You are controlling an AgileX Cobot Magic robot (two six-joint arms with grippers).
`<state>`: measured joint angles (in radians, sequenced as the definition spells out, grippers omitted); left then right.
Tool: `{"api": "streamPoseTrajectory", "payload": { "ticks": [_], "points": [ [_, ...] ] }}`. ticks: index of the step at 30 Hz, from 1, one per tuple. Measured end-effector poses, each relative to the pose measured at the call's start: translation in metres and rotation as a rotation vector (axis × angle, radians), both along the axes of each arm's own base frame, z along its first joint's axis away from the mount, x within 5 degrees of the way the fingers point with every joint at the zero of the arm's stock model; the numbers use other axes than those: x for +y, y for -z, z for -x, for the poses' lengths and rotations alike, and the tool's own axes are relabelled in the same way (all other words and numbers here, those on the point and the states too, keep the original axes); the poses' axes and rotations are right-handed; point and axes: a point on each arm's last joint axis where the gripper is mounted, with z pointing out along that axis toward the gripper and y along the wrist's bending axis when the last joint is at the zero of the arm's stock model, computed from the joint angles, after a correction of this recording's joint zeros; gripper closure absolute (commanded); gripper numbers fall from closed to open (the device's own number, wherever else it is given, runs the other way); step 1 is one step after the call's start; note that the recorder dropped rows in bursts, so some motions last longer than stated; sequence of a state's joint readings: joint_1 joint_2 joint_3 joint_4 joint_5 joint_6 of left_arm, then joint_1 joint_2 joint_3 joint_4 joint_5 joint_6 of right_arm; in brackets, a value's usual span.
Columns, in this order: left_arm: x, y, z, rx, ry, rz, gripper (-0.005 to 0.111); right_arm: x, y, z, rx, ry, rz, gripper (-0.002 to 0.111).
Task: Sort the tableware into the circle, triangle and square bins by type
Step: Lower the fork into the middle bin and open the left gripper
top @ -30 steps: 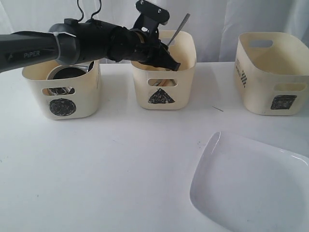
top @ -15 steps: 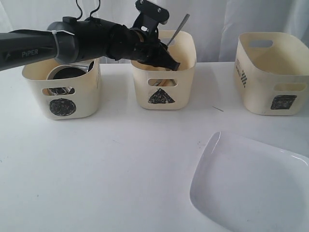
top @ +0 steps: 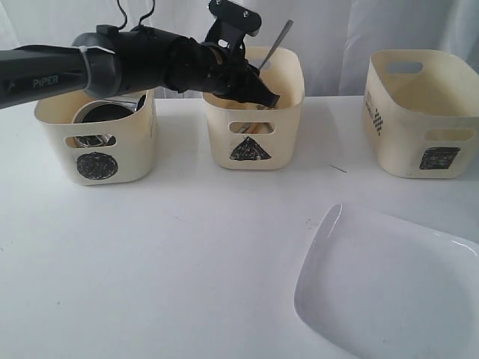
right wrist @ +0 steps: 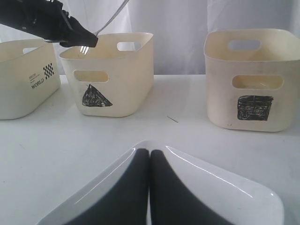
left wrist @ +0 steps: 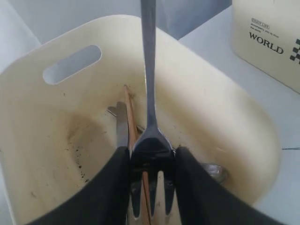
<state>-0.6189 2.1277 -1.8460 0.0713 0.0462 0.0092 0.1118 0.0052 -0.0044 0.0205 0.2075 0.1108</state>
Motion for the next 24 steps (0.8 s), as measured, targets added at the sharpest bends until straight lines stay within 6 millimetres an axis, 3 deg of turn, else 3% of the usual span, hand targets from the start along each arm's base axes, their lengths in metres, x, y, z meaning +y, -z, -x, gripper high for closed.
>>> {"api": "streamPoseTrajectory", "payload": {
  "ticks": [20,24],
  "points": [
    [0.0031,-0.0044,0.0044,0.049,-0.012,-0.007,0.076,0.0,0.0,0.0,0.0,0.0,0.0,0.108],
    [0.0032,-0.004,0.0045,0.053,-0.012,-0.009,0.065,0.0,0.0,0.0,0.0,0.0,0.0,0.108]
  ]
}}
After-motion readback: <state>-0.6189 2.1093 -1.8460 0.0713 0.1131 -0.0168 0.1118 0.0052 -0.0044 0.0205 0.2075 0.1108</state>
